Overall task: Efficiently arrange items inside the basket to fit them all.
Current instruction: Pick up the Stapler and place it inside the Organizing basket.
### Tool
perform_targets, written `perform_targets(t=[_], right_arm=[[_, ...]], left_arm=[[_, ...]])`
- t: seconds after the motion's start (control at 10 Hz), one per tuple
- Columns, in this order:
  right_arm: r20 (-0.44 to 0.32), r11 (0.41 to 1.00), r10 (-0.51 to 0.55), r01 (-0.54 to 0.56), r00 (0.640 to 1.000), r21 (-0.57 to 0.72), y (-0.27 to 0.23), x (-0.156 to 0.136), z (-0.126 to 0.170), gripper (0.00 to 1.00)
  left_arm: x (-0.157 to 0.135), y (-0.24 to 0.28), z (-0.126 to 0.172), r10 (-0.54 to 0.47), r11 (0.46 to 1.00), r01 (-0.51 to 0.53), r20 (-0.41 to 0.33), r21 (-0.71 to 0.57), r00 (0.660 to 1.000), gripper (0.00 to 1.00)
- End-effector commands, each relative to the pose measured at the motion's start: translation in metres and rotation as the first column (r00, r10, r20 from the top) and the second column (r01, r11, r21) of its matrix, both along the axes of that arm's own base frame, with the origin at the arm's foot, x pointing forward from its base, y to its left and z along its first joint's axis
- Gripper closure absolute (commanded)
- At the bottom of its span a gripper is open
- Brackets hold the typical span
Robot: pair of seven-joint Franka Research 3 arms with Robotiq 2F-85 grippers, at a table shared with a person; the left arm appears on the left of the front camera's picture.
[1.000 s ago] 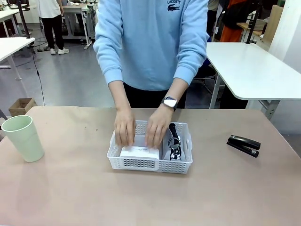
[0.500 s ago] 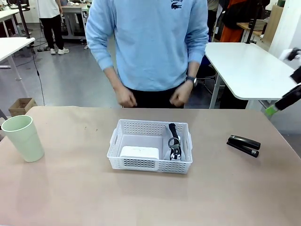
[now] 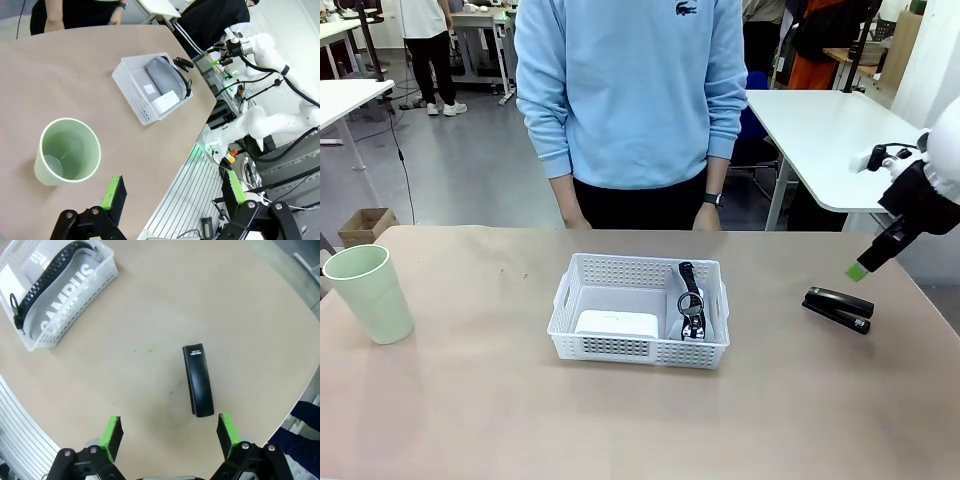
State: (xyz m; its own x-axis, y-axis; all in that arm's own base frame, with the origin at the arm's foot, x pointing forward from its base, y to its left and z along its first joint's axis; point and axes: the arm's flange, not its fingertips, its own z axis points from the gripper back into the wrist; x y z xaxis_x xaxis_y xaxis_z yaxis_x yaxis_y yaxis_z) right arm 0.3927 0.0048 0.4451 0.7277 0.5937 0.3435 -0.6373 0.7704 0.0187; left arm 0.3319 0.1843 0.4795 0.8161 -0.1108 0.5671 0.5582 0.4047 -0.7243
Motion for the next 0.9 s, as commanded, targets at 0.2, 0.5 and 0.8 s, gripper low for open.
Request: perform_targets(t=[0.2,0.5,0.8], right_arm=[[0.028,1.0,0.006,-0.006,1.0,0.002,-0.01,0.003,0.009,0.0],[0.005,0.989,0.024,-0.023,1.0,-0.146,0.001,0.02,-0.002,0.0],[0.021,0.969,0.06,-0.053,0.998,-0.242,-0.002,0.053,-0.024,0.0]], left_arm=[[-0.003,-0.002,-0.001,0.001,1.0,-0.001,-0.006,0.011,1.0,0.0],[-0.003,-0.002,-0.001,0.001,1.0,-0.001,-0.006,0.011,1.0,0.0],[-0.003,-0.002,-0.001,0.001,1.0,-0.001,-0.006,0.011,1.0,0.0]])
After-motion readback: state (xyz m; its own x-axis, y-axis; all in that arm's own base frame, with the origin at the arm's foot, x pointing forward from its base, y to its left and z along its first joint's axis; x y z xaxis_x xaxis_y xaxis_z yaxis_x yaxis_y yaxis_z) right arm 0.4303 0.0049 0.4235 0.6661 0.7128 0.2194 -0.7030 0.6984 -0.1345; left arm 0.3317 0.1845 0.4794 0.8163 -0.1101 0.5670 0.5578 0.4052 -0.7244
